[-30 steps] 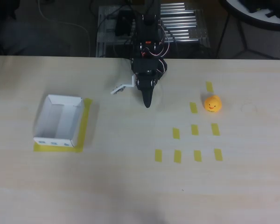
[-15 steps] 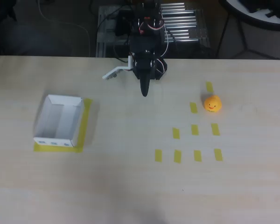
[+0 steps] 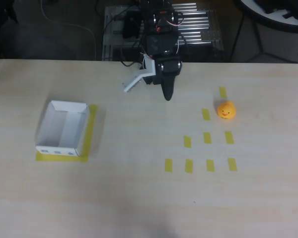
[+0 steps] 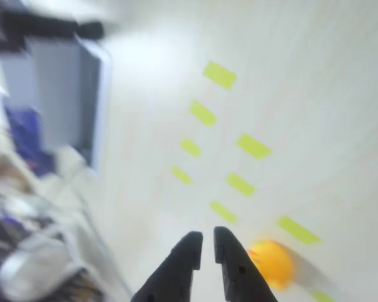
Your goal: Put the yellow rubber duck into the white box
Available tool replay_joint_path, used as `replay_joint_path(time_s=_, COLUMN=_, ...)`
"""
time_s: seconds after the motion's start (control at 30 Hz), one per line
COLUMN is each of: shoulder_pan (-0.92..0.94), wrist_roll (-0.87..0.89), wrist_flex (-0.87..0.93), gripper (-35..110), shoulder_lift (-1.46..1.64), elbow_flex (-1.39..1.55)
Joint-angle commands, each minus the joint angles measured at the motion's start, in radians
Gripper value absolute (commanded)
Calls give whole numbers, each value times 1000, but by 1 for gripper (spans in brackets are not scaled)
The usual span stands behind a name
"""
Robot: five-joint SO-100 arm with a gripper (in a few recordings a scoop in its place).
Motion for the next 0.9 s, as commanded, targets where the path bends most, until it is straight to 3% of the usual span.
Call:
replay_joint_path(time_s=0.0, shoulder_pan=-97, wrist_roll=-152, wrist_flex=120, gripper=22, shoulder_lift=-57, elbow_flex=-183)
replay_joint_path(time_s=0.3, shoulder_pan=-291, wrist_roll=-350, wrist_flex=193, gripper=51, shoulder_lift=-167, elbow_flex=-92)
replay_joint_path(time_s=0.6, shoulder_pan=-436, wrist_roll=-517, wrist_flex=222, gripper=64, shoulder_lift=-295, elbow_flex=-44)
replay_joint_path(time_s=0.87, shoulder_pan=-534, wrist_roll=-598, wrist_flex=245, gripper=66, shoulder_lift=-413, elbow_flex=-106)
